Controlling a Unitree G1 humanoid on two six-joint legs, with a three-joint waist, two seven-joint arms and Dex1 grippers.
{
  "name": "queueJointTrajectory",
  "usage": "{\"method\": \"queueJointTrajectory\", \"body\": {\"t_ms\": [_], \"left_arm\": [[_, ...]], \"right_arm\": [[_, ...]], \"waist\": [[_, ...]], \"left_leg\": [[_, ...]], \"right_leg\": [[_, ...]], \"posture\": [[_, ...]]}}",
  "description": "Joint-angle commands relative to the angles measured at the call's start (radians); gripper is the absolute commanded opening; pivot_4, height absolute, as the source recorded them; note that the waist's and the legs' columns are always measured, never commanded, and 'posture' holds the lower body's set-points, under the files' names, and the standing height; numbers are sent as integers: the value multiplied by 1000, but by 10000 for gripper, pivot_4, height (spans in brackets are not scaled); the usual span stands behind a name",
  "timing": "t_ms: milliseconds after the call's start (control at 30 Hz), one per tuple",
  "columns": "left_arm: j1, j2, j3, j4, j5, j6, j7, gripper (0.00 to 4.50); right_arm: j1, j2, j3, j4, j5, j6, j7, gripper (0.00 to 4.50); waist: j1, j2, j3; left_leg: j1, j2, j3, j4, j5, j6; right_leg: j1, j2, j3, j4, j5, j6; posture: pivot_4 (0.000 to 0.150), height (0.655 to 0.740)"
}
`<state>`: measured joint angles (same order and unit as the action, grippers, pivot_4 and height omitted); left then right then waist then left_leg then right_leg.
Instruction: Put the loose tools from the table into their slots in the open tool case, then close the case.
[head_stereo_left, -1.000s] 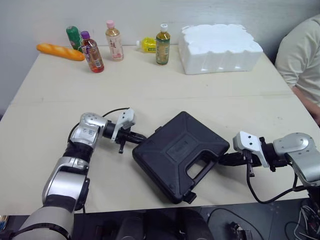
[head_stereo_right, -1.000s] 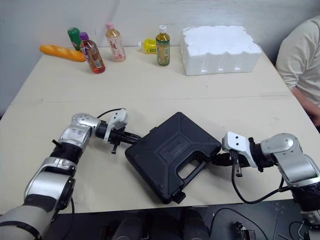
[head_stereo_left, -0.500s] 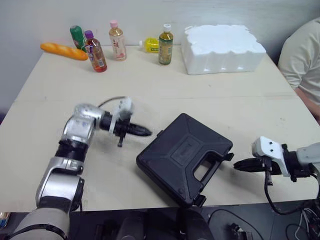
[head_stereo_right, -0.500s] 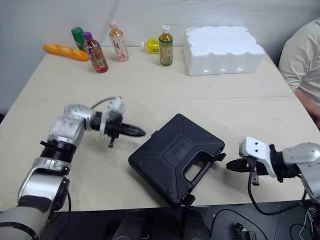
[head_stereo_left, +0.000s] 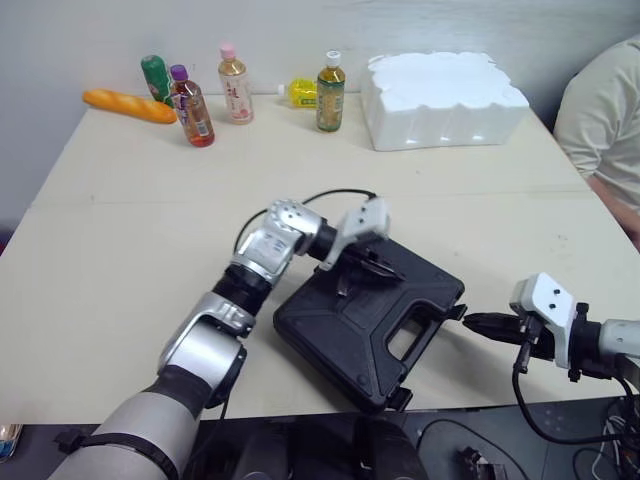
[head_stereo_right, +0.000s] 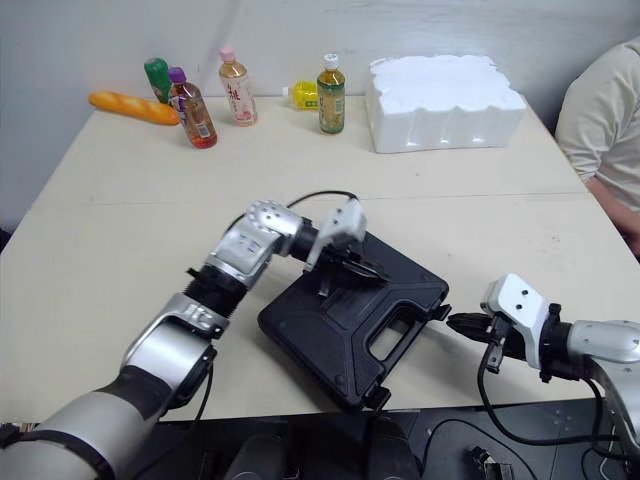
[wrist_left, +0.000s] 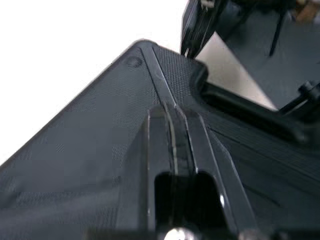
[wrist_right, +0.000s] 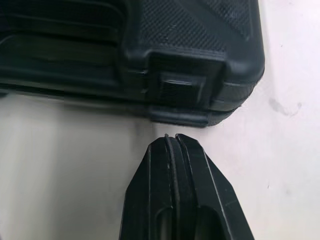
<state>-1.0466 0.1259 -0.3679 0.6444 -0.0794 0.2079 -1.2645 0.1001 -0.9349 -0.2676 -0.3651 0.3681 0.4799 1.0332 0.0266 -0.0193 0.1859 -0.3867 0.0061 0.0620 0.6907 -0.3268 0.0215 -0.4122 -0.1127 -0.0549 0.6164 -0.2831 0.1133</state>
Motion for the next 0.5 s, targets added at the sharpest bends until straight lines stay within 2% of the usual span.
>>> {"method": "queueJointTrajectory", "body": {"t_ms": [33, 200, 300, 500], "left_arm": [[-37, -35, -12, 72, 42, -50, 32, 386], [-32, -40, -85, 142, 156, -172, 87, 386], [7, -15, -148, 140, 212, -250, 61, 386], [31, -10, -167, 140, 240, -303, 61, 386]], "right_arm": [[-27, -4, 10, -12, -6, 5, -24, 0], [-37, -1, 3, -33, 29, 29, -30, 0], [-65, 6, -10, -56, 74, 64, -36, 0], [-99, 11, 8, -89, 113, 110, -48, 0]], "waist": [[0, 0, 0], [0, 0, 0], [1, 0, 0], [-2, -1, -2]], "left_leg": [[0, 0, 0, 0, 0, 0], [1, -1, 0, 1, 0, 2], [2, -1, -1, 2, -1, 2], [5, 1, -1, 2, -4, 7]], "right_leg": [[0, 0, 0, -1, 0, 0], [1, -1, 0, 0, 0, 1], [3, -1, -1, -1, 1, 1], [6, -2, 0, -1, 1, 1]], "posture": [[1500, 7383], [1500, 7383], [1500, 7383], [1500, 7383]]}}
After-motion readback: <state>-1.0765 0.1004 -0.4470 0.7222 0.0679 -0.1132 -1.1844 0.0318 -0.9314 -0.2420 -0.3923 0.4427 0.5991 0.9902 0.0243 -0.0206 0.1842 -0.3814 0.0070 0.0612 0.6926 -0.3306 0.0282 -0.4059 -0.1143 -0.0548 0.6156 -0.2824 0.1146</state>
